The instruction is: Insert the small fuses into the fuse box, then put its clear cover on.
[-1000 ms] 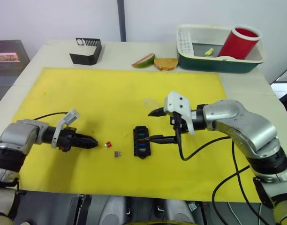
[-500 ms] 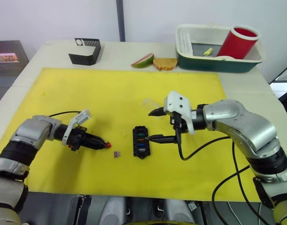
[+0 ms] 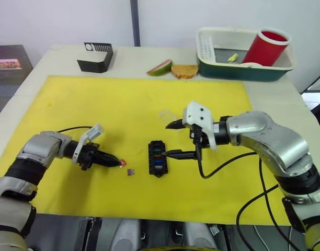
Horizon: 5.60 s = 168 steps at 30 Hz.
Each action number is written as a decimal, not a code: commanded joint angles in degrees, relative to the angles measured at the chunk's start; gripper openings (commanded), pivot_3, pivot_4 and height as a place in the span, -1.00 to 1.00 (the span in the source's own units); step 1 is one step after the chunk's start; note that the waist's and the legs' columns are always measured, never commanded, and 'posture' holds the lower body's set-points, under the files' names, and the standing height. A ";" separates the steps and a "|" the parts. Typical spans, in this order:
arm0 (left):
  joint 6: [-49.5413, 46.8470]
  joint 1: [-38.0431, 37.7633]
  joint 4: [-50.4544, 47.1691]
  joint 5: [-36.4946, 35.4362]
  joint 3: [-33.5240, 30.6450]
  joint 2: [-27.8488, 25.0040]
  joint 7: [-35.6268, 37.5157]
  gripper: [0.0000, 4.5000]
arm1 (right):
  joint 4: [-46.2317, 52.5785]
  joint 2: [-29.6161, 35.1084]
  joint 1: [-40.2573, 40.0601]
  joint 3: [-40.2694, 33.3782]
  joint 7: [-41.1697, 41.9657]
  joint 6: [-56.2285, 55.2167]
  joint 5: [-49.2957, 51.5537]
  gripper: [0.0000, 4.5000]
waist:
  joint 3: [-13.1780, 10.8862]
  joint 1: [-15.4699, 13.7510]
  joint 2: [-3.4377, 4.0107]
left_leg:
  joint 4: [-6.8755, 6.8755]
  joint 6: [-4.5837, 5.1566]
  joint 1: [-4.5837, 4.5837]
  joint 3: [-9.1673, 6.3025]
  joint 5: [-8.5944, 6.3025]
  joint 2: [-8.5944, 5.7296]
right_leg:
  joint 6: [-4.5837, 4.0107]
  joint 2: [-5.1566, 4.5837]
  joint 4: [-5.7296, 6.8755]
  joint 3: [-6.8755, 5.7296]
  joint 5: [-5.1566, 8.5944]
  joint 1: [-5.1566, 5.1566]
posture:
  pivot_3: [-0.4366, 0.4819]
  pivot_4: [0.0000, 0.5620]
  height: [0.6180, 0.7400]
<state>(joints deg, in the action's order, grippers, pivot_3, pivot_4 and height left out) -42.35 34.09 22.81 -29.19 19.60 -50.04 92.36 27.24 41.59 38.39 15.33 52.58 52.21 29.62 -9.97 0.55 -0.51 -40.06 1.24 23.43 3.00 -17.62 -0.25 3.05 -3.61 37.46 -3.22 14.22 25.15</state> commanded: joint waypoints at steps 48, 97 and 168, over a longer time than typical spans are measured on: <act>-26.16 3.37 -29.24 -27.14 -33.16 9.26 -22.66 -1.00 | -7.44 -10.83 8.14 -26.00 -13.56 29.15 33.49 1.00 | -0.02 0.14 -0.06 | 0.01 -0.04 -0.04 -0.08 0.02 0.03 | -0.01 -0.08 0.01 0.01 0.00 -0.04 | -0.05 -0.47 1.00; -20.42 6.06 -30.02 -33.87 -32.41 15.17 -33.60 -1.00 | -14.27 -10.68 13.17 -22.92 -35.77 23.05 58.68 -0.57 | 0.00 0.16 -0.06 | 0.03 -0.05 -0.03 -0.03 0.03 0.01 | 0.00 -0.02 -0.03 0.02 -0.01 -0.06 | -0.05 -0.47 1.00; 24.04 -7.69 -25.67 10.82 -7.59 8.61 -21.47 1.00 | -14.80 -3.29 18.38 19.91 12.36 -3.01 -14.78 -1.00 | -0.03 0.14 -0.04 | 0.11 0.01 0.04 -0.06 -0.01 0.03 | -0.01 -0.09 -0.20 0.00 -0.01 0.02 | -0.05 -0.47 1.00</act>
<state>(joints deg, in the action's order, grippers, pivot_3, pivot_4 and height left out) -18.45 26.58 -1.06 -18.04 13.62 -41.46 70.91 11.91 38.86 56.49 35.65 64.32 50.06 15.62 -9.99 0.70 -0.55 -39.95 1.26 23.48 2.94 -17.63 -0.22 3.03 -3.69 37.25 -3.22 14.22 25.18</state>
